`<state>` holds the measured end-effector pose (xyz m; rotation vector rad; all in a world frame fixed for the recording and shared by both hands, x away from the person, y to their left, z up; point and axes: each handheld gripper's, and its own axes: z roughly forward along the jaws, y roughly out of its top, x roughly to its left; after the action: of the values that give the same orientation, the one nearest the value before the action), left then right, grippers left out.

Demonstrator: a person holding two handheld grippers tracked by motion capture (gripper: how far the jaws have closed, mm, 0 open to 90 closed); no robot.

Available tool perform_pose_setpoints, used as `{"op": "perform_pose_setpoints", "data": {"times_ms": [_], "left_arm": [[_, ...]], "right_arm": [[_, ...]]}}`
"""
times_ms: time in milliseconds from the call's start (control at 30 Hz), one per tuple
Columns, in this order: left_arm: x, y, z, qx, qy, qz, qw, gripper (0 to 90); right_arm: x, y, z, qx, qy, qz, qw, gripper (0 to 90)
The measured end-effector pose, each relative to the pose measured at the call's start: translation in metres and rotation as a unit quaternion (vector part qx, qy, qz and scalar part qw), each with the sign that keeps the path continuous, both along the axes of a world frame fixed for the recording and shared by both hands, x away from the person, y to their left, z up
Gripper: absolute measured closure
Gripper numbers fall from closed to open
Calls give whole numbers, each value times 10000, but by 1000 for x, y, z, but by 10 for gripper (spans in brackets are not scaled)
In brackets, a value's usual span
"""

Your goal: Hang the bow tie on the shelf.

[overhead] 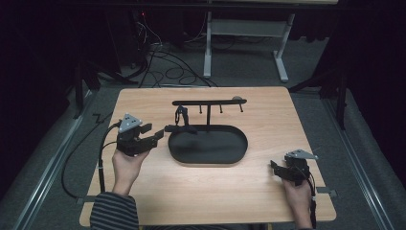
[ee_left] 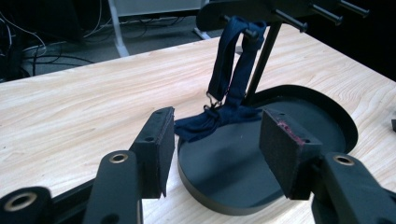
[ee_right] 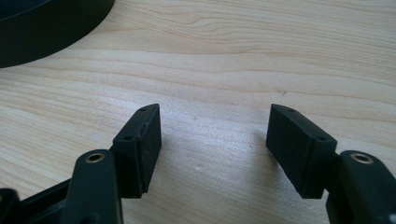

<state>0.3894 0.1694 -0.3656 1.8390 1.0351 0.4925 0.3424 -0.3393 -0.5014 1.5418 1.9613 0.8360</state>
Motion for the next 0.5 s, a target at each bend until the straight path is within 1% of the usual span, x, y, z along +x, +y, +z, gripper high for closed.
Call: {"op": "perform_pose_setpoints", "data": {"times_ms": [167,500], "left_arm": [[-5,4,-6,-72,42,38,10000,455],[-10,12,-15,-106,132,112,9998,450]], "right_arm": [[0,0,0,1,0,1,10000,373],[0,0,0,-3,0,0,10000,373]]}}
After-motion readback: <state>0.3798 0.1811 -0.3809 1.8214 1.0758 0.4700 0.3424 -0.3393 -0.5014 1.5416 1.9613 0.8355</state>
